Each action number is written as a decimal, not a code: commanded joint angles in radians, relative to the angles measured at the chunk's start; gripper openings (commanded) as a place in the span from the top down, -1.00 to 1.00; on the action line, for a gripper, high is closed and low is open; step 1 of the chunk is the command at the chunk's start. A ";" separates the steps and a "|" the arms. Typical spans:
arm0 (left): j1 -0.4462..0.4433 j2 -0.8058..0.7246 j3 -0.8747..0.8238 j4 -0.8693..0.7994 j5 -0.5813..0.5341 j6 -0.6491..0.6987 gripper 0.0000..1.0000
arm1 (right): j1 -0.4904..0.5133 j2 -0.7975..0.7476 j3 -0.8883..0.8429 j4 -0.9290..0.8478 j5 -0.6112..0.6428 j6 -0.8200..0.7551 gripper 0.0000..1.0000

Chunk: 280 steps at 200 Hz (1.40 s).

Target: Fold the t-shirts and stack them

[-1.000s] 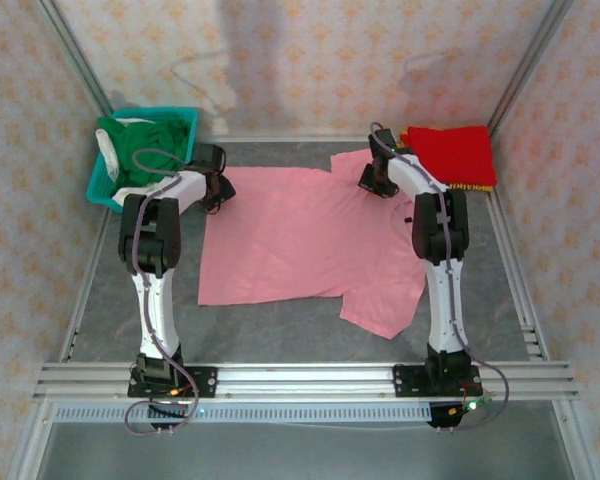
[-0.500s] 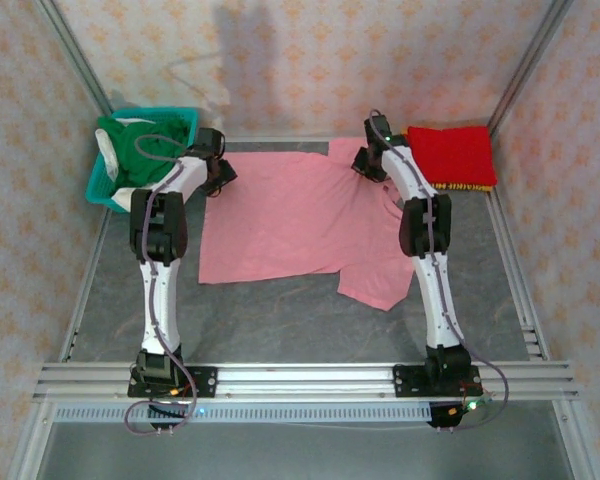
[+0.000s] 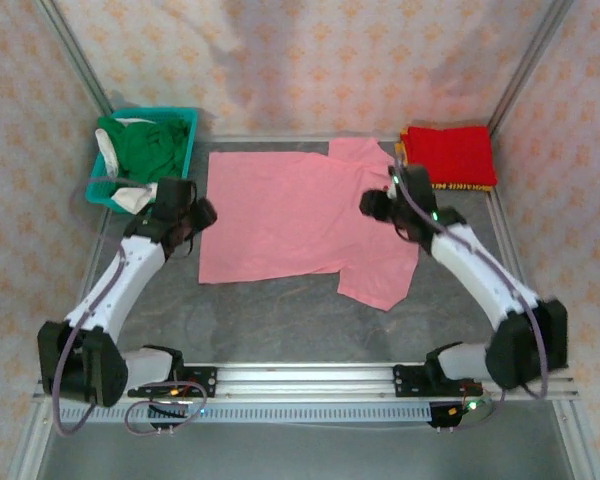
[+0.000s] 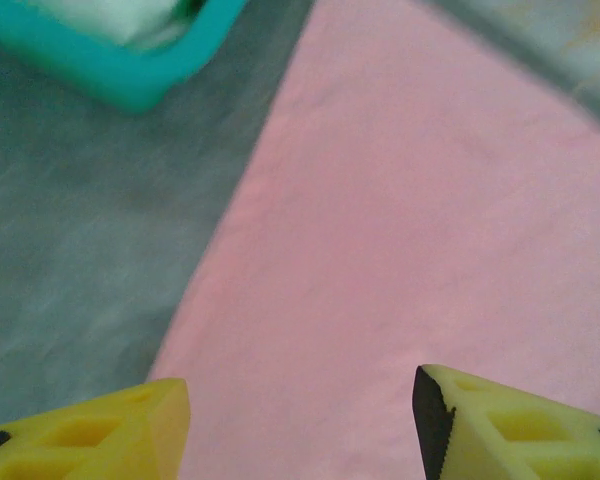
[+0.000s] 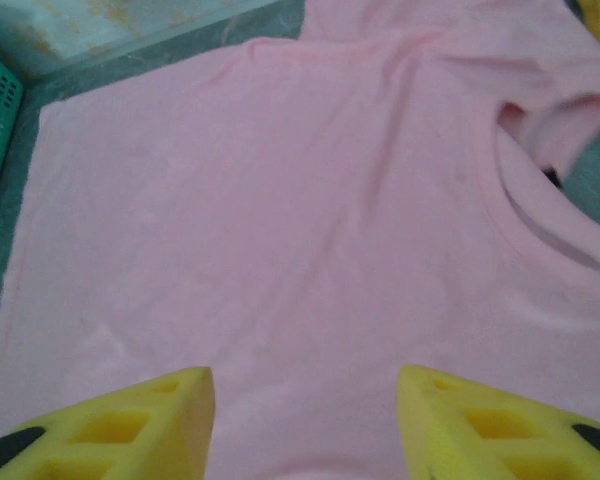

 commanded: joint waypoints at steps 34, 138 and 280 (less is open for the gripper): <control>0.030 0.032 -0.197 -0.176 0.072 0.003 0.07 | 0.081 -0.053 -0.327 0.237 0.091 0.007 -0.01; 0.023 0.226 -0.230 -0.002 0.081 0.030 0.14 | 0.089 -0.033 -0.342 0.280 0.139 0.017 0.00; 0.026 0.191 -0.205 -0.051 -0.005 0.042 0.98 | 0.087 -0.176 -0.349 -0.228 0.158 0.312 0.02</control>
